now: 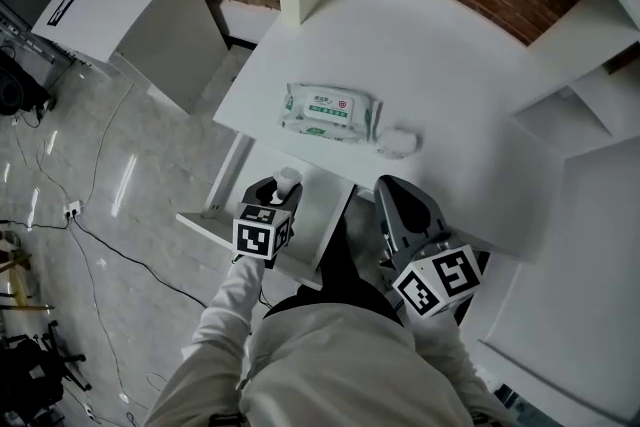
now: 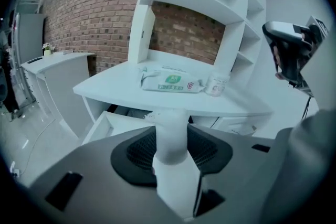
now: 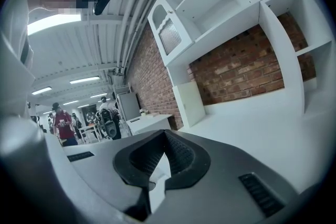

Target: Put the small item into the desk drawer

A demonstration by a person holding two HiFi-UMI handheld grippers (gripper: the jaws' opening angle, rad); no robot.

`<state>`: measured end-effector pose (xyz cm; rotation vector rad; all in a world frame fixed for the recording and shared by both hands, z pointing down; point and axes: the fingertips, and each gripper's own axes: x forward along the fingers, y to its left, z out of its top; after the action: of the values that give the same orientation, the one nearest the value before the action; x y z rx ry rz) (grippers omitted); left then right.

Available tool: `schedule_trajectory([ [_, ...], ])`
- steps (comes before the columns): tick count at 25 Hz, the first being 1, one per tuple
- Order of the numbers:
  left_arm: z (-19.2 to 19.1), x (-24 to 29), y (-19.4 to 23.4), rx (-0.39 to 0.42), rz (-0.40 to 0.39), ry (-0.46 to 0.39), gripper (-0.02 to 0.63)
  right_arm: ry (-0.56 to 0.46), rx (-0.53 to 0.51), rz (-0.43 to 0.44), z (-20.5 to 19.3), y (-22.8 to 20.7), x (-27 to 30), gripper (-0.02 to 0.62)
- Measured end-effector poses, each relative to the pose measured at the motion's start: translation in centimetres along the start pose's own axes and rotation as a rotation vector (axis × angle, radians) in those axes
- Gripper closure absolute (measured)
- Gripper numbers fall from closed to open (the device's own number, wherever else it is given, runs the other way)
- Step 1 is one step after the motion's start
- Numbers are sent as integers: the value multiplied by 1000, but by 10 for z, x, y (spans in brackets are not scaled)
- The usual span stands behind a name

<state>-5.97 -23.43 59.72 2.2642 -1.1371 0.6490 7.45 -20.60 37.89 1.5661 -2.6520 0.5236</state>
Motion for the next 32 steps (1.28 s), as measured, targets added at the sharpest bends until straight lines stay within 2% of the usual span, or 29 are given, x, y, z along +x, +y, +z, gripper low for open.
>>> schedule_trajectory([
  [7,-27,32,2,19,-1,135,423,13,8,-13,-2,-10,1,568],
  [14,-69,62,6,35,19,310,422,31,15,-21,-6,-20,4,568],
  [27,-138,117,13,19,-12,494,422,67,21,-26,-13,-36,8,569],
  [32,-158,120,18,5,-3,580,422,82,27,-32,-18,-43,12,569],
])
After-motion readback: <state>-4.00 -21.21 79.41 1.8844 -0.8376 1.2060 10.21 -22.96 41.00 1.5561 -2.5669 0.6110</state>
